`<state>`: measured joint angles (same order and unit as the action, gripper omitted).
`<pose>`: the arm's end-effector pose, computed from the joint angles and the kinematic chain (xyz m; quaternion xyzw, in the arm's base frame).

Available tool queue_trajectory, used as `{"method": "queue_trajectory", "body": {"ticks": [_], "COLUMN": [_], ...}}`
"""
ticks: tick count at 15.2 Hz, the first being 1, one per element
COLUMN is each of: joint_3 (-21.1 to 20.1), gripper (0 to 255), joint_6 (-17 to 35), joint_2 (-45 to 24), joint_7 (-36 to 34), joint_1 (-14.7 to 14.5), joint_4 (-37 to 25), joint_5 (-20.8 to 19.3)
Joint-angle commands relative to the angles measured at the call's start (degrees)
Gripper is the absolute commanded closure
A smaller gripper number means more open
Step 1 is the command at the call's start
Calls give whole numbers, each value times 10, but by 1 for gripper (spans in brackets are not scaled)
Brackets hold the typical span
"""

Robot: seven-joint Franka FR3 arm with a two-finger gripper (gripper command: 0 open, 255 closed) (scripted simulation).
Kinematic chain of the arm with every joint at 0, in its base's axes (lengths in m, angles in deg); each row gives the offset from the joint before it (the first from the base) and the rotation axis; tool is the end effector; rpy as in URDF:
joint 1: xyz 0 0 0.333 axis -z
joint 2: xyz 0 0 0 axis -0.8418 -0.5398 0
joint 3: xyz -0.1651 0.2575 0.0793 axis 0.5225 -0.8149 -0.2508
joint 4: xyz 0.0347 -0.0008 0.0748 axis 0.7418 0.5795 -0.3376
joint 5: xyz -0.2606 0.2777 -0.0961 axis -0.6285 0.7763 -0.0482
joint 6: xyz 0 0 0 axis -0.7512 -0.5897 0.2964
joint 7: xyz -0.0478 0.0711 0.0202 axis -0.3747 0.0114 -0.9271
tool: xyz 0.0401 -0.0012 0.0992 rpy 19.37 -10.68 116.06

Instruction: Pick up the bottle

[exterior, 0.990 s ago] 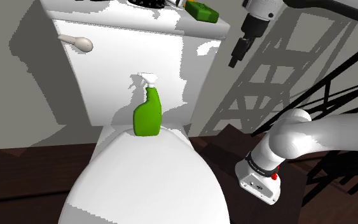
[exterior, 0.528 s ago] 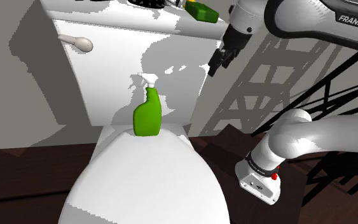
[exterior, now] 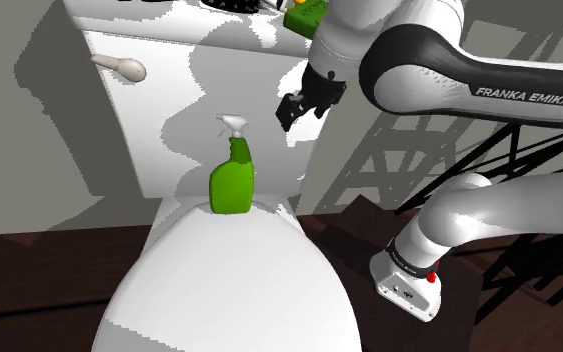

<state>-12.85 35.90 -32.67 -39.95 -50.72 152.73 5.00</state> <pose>0.3196 0.2135 0.5665 0.9755 -0.0929 0.1695 0.1050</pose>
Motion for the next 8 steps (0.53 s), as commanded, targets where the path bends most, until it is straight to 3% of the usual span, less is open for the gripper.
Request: {"method": "queue_trajectory", "body": {"ticks": [1, 5, 8], "joint_3": [-55, -174, -288], "gripper": [0, 0, 0], "joint_6": [27, 55, 58], "joint_2": [-30, -93, -146], "joint_7": [-62, -184, -281], "joint_1": [29, 112, 204], "joint_4": [-17, -73, -130], "joint_5": [-14, -65, -122]}}
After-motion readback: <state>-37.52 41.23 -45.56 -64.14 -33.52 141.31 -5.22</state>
